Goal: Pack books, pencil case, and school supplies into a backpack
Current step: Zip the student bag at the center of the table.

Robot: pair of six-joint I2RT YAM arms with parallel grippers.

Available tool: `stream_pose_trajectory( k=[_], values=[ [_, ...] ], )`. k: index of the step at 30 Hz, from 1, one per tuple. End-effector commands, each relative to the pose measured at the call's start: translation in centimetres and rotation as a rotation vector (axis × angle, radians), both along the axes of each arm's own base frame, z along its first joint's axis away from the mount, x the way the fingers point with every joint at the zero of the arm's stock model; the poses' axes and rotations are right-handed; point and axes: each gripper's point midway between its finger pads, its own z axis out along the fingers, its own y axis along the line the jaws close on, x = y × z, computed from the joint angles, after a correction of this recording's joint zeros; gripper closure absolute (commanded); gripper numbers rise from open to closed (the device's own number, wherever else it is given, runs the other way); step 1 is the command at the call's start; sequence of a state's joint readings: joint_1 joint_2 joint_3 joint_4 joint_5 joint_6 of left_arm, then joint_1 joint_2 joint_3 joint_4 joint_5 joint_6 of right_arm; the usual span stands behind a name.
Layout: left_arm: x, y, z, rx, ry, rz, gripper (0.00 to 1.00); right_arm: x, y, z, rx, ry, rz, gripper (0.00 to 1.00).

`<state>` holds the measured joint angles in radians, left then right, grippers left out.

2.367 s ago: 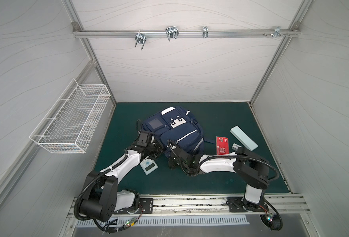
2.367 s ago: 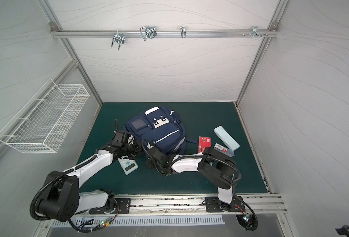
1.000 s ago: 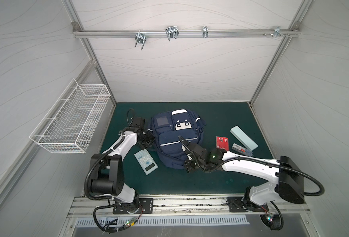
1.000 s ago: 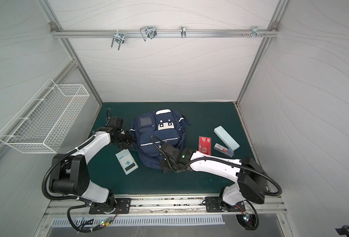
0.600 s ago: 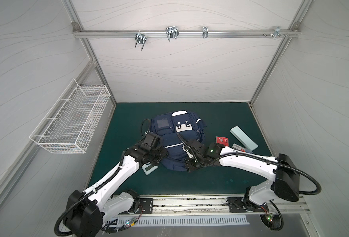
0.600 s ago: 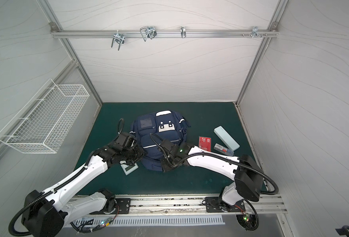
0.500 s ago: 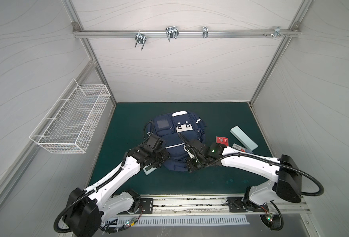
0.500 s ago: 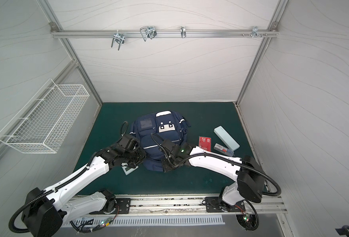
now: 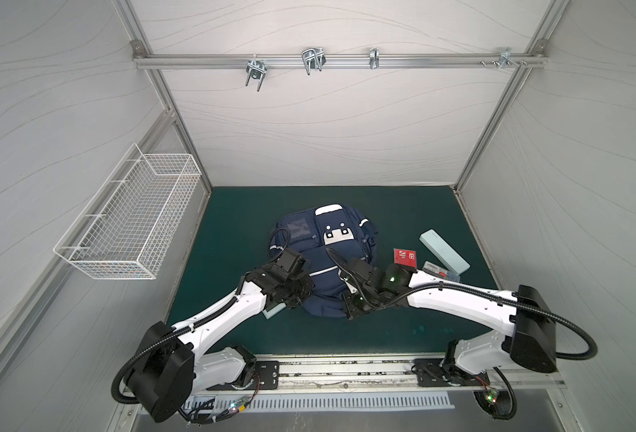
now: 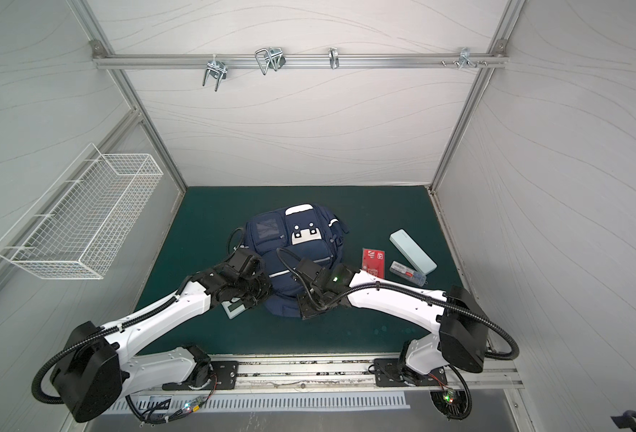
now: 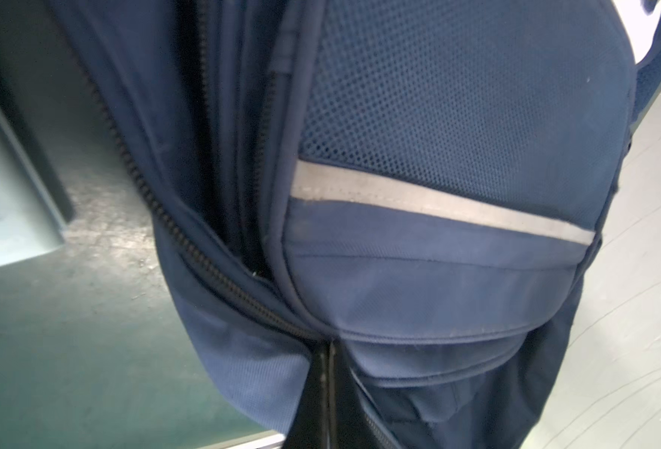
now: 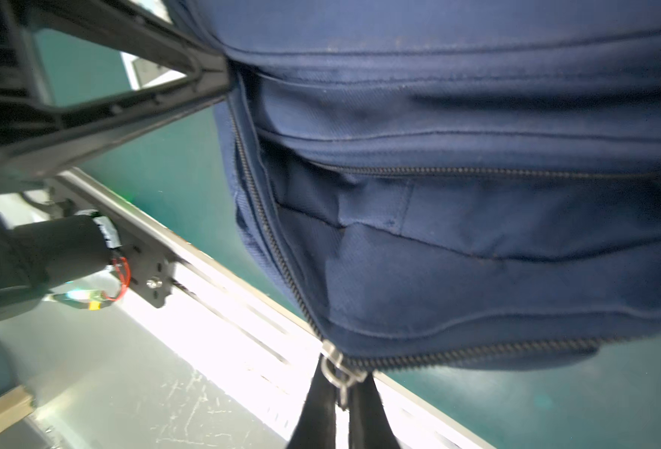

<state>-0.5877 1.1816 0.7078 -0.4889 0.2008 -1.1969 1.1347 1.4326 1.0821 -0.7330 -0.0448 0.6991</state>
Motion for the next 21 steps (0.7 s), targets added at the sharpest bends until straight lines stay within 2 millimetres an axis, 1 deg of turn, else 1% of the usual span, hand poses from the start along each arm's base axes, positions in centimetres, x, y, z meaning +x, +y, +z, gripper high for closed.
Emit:
stream_pose_trajectory(
  k=[1, 5, 7, 8, 10, 11, 12, 14, 15, 16, 17, 18, 21],
  values=[
    [1.4, 0.6, 0.5, 0.035, -0.066, 0.007, 1.0, -0.7, -3.9, 0.8, -0.075, -0.005, -0.017, 1.0],
    [2.0, 3.3, 0.3, 0.087, -0.08, 0.034, 1.0, 0.1, -8.1, 0.4, -0.103, 0.006, -0.099, 1.0],
    [2.4, 4.5, 0.3, 0.096, -0.09, 0.047, 1.0, 0.4, -9.6, 0.0, -0.095, 0.022, -0.135, 1.0],
    [2.6, 5.1, 0.4, 0.105, -0.093, 0.057, 1.0, 0.9, -10.5, -0.3, -0.095, 0.024, -0.167, 1.0],
    [2.9, 5.8, 0.6, 0.106, -0.099, 0.066, 1.0, 1.7, -11.8, -1.0, -0.099, 0.043, -0.221, 1.0],
    [3.1, 5.6, 1.0, 0.085, -0.11, 0.059, 1.0, 1.9, -11.5, -0.9, -0.071, 0.052, -0.224, 1.0],
    [3.3, 5.1, 1.4, 0.068, -0.123, 0.04, 1.0, 2.0, -10.8, -0.6, -0.036, 0.054, -0.212, 1.0],
    [2.7, 3.9, 2.1, 0.051, -0.112, -0.007, 1.0, 2.2, -8.4, 0.2, 0.065, 0.063, -0.179, 1.0],
    [2.2, 3.3, 2.6, 0.055, -0.11, -0.029, 0.84, 2.2, -7.5, 0.4, 0.083, 0.061, -0.167, 1.0],
    [1.7, 2.7, 3.0, 0.055, -0.116, -0.046, 0.71, 2.3, -7.0, 0.5, 0.083, 0.059, -0.156, 1.0],
    [1.0, 1.9, 3.4, 0.048, -0.12, -0.061, 0.61, 2.3, -6.2, 0.5, 0.08, 0.055, -0.14, 1.0],
    [0.3, 1.0, 3.8, 0.032, -0.126, -0.069, 0.54, 2.3, -5.3, 0.6, 0.078, 0.05, -0.12, 1.0],
    [-2.1, -1.8, 4.0, -0.028, -0.111, -0.111, 0.42, 2.1, -2.8, 0.9, 0.076, 0.041, -0.066, 1.0]
  ],
)
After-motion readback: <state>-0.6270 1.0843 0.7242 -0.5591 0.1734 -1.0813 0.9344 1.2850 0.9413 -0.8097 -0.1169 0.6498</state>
